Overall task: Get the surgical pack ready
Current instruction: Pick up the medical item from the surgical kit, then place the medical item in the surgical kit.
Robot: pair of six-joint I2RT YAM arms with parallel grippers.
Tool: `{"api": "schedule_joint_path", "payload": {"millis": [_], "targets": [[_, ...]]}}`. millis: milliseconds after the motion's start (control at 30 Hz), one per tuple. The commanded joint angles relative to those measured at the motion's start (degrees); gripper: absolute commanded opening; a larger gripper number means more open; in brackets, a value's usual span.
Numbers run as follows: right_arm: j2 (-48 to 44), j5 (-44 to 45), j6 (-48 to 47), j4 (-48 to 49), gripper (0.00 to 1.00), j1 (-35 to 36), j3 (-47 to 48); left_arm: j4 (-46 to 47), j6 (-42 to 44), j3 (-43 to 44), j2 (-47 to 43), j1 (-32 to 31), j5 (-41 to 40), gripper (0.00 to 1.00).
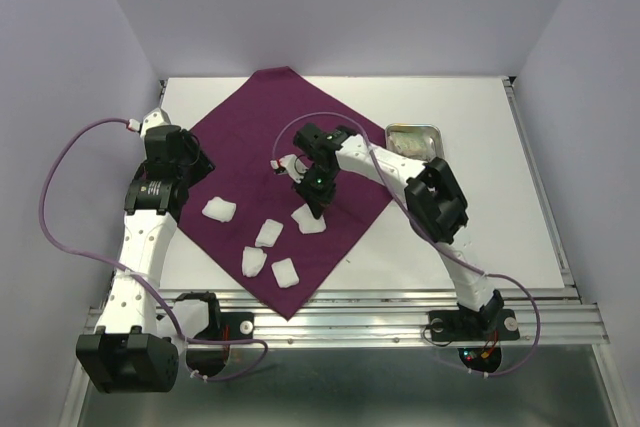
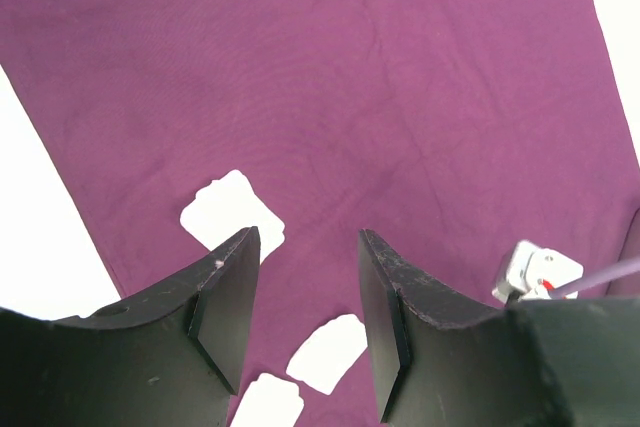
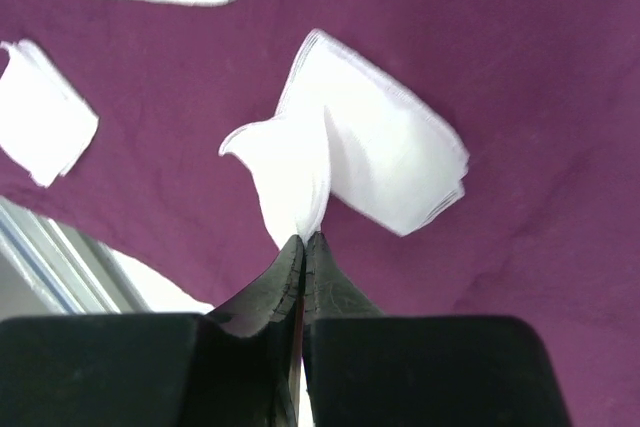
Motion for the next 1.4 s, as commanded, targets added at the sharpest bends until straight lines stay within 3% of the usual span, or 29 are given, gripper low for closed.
{"api": "schedule_joint_path", "payload": {"millis": [0,167,367,533,733,833,967,1367], "targets": [[-8.0,-3.0,-0.9,2.7,0.01,0.3,-4.0,0.0,-0.2,0.9,-0.7,0.1,-1.2,0.54],[-13.0,-3.1,-0.5,4.7,0.01,0.3,-7.2,0.5,-0.3,0.6,-0.3,0.1,-1.1,0.54],[-15.9,-2.2,9.5,14.4,0.03,-4.6,-9.5,0.7,-0.2,0.3,-0.2,0.1,-1.0,0.54],[-14.5,0.4,30.5,26.0,0.06,-7.7,-10.4,0.9,-0.3,0.1,-0.2,0.1,-0.9,0.54],[-15.6,6.9,56.6,51.7,0.01,-7.7,-20.7,0.9,-0.5,-0.1,-0.6,0.1,-0.7,0.54],[-16.2,9.9,64.7,59.4,0.01,-7.7,-25.7,0.6,-0.4,0.1,-0.9,0.1,-1.0,0.54],[-14.3,13.7,71.3,68.7,0.01,-7.7,-28.5,0.1,-0.1,0.3,-0.9,0.1,-1.3,0.54],[-8.9,18.5,79.2,74.9,0.01,-7.7,-33.6,-0.1,-0.2,-0.4,-1.9,0.1,-1.2,0.54]]}}
